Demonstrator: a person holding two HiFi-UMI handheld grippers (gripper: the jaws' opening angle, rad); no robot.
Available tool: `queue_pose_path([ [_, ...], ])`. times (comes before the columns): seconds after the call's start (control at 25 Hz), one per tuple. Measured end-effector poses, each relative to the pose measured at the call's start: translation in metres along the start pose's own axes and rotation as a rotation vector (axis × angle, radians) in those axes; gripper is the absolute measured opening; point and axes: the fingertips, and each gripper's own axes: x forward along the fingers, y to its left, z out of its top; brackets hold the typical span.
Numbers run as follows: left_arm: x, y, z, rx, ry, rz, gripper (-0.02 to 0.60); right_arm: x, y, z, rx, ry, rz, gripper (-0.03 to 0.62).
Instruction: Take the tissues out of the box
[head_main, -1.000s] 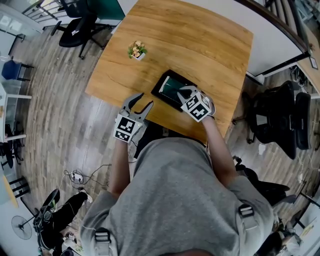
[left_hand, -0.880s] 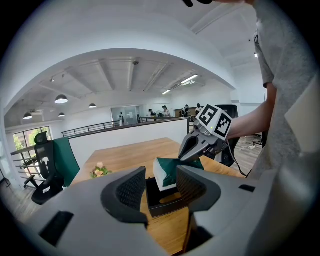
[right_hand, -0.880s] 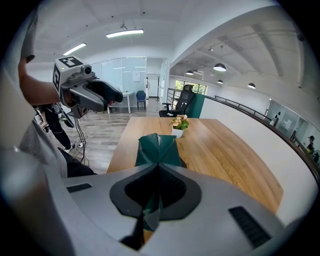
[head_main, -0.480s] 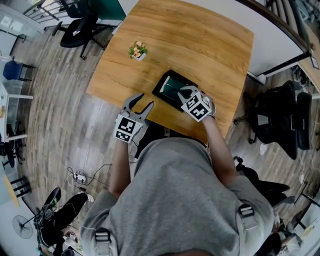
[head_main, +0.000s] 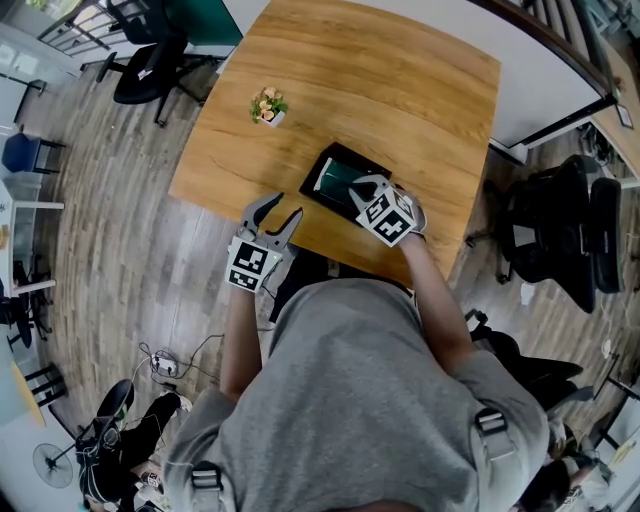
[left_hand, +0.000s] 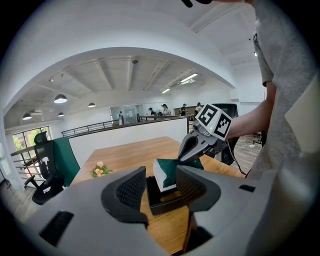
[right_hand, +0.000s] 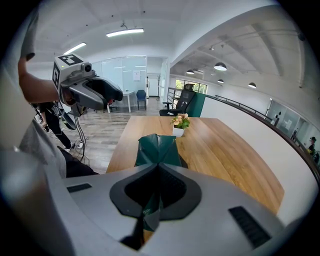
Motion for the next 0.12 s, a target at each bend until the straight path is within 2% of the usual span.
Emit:
queue_pose_path([
  [0.12, 0.0021, -0.0019, -0.0017, -0.010, -0.003, -0.003, 0.206, -0.0009, 0.0001, -0.0036, -0.004, 0.014, 0.001, 0.011],
])
